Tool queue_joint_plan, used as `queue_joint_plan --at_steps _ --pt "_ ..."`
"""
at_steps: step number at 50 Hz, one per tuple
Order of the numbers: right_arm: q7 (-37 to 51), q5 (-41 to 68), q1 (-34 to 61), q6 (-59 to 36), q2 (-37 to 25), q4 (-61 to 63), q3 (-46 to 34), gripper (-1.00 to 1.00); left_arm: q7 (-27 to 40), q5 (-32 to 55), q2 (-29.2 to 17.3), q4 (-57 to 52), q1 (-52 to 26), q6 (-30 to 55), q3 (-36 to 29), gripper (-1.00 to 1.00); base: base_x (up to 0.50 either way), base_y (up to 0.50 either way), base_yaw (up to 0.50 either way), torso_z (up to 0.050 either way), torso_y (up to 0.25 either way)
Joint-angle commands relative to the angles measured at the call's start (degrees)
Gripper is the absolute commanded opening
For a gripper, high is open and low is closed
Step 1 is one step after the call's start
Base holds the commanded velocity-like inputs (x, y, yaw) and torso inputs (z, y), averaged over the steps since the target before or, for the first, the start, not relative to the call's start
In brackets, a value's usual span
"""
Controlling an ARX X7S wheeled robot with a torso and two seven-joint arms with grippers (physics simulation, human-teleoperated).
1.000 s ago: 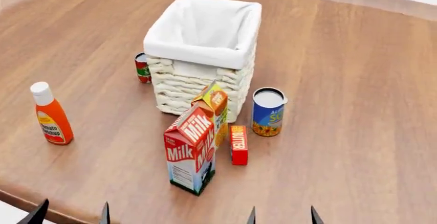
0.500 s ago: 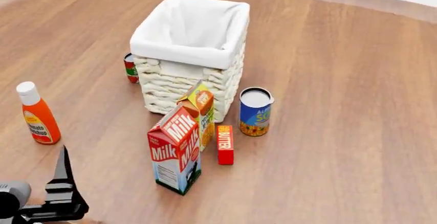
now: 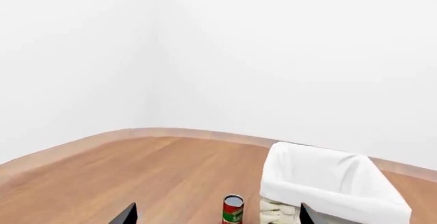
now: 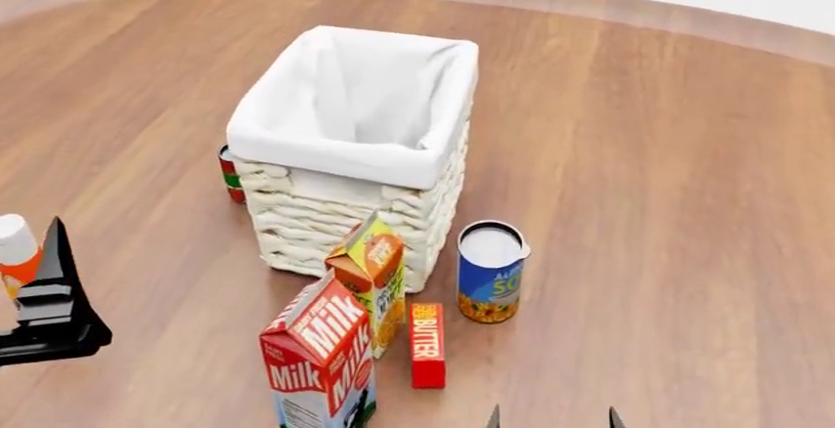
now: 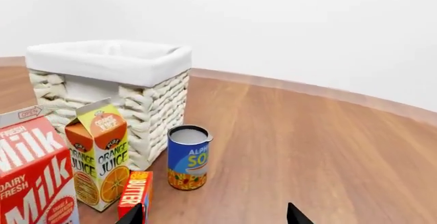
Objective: Pick up the butter and put it in the basket.
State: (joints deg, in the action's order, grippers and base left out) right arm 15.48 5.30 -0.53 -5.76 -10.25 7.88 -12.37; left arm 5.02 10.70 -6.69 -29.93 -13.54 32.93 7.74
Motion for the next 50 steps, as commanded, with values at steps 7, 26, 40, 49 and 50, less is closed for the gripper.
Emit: queue_joint_plan --at_steps 7,26,40,49,50 --pt "1.7 -0.3 0.3 -0.6 -0.1 0.7 -0.6 1.0 2.6 -0.7 -0.1 6.4 -2.6 -0.8 0.3 1.0 0.01 0.0 0.0 0.0 0.0" --pt "1.6 0.9 -0.4 -0.2 -1.0 1.6 -1.0 1.0 3.3 -0.7 -0.9 8.7 -1.7 -5.2 -0.9 1.0 0.37 0.1 0.0 0.0 0.0" --pt "2.6 0.4 -0.2 -0.1 -1.2 1.1 -1.3 1.0 4.2 -0.1 -1.4 9.7 -2.3 -6.1 -0.8 1.0 0.08 0.02 0.0 0.0 -0.134" --pt "3.0 0.5 0.0 -0.4 -1.4 1.0 -1.6 1.0 4.9 0.4 -1.8 9.8 -2.7 -5.9 -0.6 1.0 0.0 0.0 0.0 0.0 -0.25" --pt "3.1 0.5 0.0 -0.4 -1.4 1.0 -1.6 1.0 5.0 0.5 -1.9 9.7 -2.8 -5.7 -0.5 1.0 0.0 0.0 0.0 0.0 -0.25"
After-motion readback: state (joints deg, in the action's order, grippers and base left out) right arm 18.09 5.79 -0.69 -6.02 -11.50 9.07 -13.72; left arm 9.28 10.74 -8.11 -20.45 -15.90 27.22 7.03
